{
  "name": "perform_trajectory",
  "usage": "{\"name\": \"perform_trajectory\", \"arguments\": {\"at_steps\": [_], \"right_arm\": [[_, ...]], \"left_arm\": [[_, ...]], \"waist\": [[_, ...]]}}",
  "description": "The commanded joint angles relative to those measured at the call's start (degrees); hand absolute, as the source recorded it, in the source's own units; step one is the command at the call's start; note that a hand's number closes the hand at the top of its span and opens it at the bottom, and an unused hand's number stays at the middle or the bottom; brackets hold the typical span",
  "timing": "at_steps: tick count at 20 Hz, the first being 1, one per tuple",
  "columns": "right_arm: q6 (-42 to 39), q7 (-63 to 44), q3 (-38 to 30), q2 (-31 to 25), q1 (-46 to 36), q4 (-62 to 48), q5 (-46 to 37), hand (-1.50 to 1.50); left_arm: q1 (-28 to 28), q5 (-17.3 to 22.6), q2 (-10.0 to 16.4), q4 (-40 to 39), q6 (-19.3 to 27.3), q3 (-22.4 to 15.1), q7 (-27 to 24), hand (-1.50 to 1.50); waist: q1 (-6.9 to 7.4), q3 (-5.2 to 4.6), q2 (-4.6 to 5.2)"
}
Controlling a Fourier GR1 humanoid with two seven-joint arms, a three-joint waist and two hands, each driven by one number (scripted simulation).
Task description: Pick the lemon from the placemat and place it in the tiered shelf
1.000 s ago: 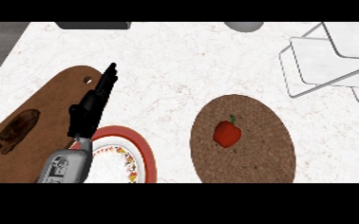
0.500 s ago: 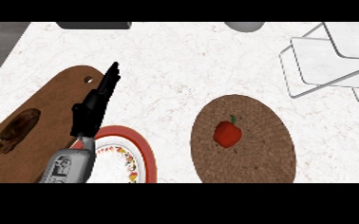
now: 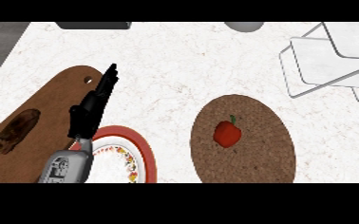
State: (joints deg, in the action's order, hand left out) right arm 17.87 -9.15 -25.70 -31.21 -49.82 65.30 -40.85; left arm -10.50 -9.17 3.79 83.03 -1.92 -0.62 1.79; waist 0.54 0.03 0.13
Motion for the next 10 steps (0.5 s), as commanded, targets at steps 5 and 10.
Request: {"name": "perform_trajectory", "arguments": {"at_steps": [5,10], "right_arm": [[4.08,-11.80,0.46,-4.42,4.17,-2.95,-10.93,-1.50],[3.68,-12.82,0.72,-5.75,-1.64,-7.04,-8.51,-1.50]], "left_arm": [[3.55,-1.22,-1.73,0.36,1.64,-1.30,-2.39,0.00],[0.58,-1.76,-1.54,2.30,1.59,-1.70,1.14,0.00]], "waist": [[-0.57,-0.07,-0.22],[-0.09,-0.05,-0.09]]}}
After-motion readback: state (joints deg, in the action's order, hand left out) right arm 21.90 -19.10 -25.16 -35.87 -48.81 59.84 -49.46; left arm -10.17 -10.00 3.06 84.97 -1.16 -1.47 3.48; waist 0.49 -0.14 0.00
